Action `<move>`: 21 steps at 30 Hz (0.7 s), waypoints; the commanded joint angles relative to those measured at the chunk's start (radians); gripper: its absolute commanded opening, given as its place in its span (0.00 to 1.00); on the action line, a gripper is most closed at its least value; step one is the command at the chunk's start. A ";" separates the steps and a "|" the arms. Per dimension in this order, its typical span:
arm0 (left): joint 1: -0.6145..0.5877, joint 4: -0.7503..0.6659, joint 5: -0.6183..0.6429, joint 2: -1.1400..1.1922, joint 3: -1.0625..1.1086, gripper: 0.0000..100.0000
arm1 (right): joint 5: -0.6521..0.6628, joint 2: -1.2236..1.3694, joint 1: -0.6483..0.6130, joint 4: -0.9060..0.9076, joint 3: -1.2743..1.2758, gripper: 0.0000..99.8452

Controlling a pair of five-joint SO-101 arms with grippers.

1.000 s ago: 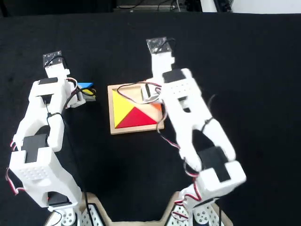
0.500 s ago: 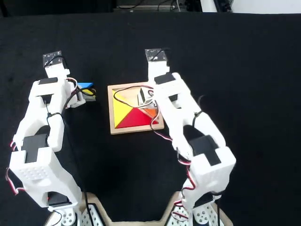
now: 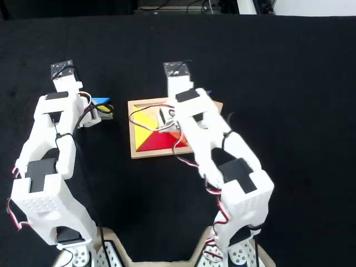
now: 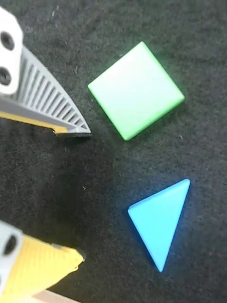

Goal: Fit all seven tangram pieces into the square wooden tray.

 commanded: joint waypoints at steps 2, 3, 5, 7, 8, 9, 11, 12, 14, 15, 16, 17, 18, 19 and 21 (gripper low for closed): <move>-0.016 -0.012 0.008 -0.058 -0.008 0.36 | 0.084 -0.012 -0.031 0.015 -0.050 0.23; -0.016 -0.012 0.008 -0.058 -0.008 0.36 | 0.098 -0.013 -0.029 0.017 -0.058 0.22; -0.016 -0.012 0.008 -0.058 -0.008 0.36 | 0.109 -0.036 -0.021 0.035 -0.073 0.21; -0.016 -0.012 0.008 -0.058 -0.008 0.36 | 0.109 -0.074 0.002 0.051 -0.088 0.21; -0.016 -0.012 0.008 -0.058 -0.008 0.36 | 0.109 -0.096 0.009 0.051 -0.094 0.21; -0.016 -0.012 0.008 -0.058 -0.008 0.36 | 0.112 -0.113 0.015 0.041 -0.099 0.21; -0.016 -0.012 0.008 -0.058 -0.008 0.36 | 0.163 -0.122 0.017 -0.002 -0.101 0.20; -0.016 -0.012 0.008 -0.058 -0.008 0.36 | 0.193 -0.117 0.015 -0.032 -0.104 0.17; -0.016 -0.012 0.008 -0.058 -0.008 0.36 | 0.235 -0.091 0.015 -0.112 -0.105 0.09; -0.016 -0.012 0.008 -0.058 -0.008 0.36 | 0.250 -0.071 0.015 -0.143 -0.110 0.05; -0.016 -0.012 0.008 -0.058 -0.008 0.36 | 0.264 -0.050 0.014 -0.157 -0.122 0.02; -0.016 -0.012 0.008 -0.058 -0.008 0.36 | 0.276 -0.024 0.012 -0.155 -0.139 0.01; -0.016 -0.012 0.008 -0.058 -0.008 0.36 | 0.285 0.004 0.012 -0.150 -0.159 0.02; -0.016 -0.012 0.008 -0.058 -0.008 0.36 | 0.290 0.033 0.015 -0.135 -0.183 0.03; -0.016 -0.014 0.008 -0.058 -0.008 0.36 | 0.290 0.091 0.021 -0.106 -0.243 0.05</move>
